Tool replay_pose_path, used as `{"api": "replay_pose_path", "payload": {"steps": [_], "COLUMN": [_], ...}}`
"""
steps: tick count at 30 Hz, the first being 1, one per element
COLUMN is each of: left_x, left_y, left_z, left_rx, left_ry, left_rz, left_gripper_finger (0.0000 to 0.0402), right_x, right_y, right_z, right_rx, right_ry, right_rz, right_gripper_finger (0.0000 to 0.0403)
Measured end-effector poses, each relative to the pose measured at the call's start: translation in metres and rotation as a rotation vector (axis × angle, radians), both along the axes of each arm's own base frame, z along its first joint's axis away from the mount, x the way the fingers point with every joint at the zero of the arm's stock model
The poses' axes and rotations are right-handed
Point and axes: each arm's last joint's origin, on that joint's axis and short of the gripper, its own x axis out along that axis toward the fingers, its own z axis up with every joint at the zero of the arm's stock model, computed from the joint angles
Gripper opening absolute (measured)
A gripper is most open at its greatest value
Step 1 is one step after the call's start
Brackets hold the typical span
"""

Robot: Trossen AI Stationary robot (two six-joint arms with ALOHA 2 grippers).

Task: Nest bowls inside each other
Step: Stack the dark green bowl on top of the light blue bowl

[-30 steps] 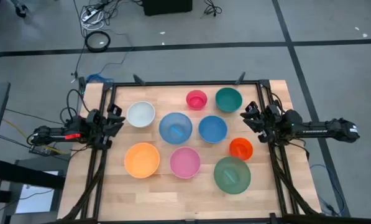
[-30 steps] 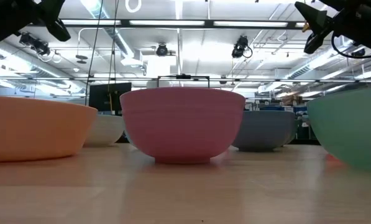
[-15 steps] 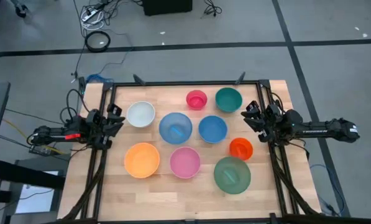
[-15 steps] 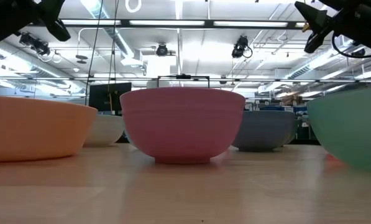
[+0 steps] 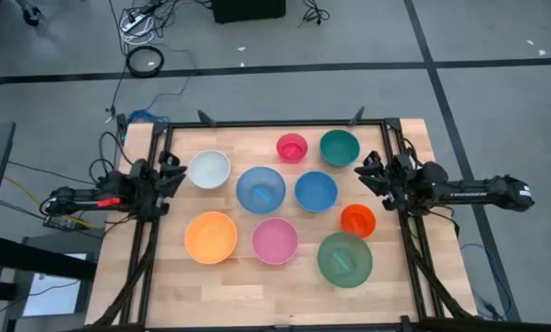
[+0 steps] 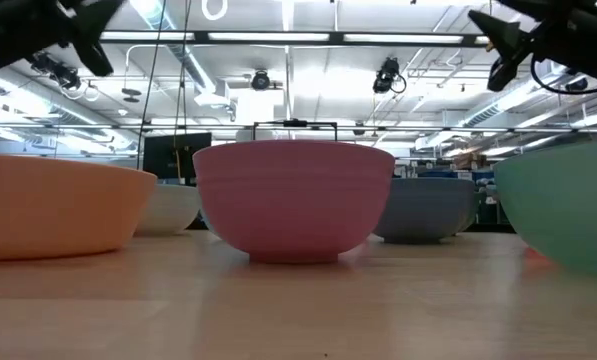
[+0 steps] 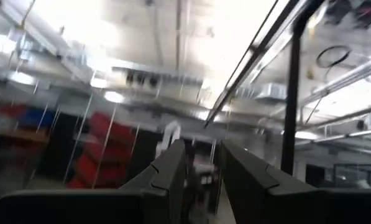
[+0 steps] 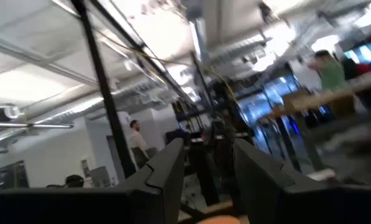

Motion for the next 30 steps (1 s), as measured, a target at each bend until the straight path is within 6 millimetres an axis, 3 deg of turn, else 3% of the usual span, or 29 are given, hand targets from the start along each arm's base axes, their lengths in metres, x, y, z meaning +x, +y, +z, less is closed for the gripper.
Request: {"api": "replay_pose_path", "payload": {"steps": [5,14,19,25,30], "left_x": [0.012,0.044,0.071,0.100,0.122], "left_y": [0.003,0.005,0.004,0.002,-0.004], "left_z": [0.001,0.044,0.059,0.057,0.052], "left_rx": [-0.066,-0.012,0.010,0.010,0.058], "left_ry": [0.252,0.644,0.807,1.110,1.225], "left_rz": [0.085,0.194,0.186,0.131,0.082], "left_gripper_finger": [0.0111,0.0112,0.0121,0.0150,0.0166], "right_x": [0.011,0.048,0.067,0.076,0.073], "right_y": [-0.002,-0.001,0.000,0.004,0.015], "right_z": [0.020,0.062,0.080,0.092,0.079], "right_rx": [-0.031,-0.142,-0.121,-0.094,0.019], "right_ry": [0.140,0.595,0.666,0.712,0.870], "right_rz": [-0.049,-0.146,-0.154,-0.124,0.013], "right_gripper_finger": [0.0126,0.0126,0.0136,0.0165,0.0183]}}
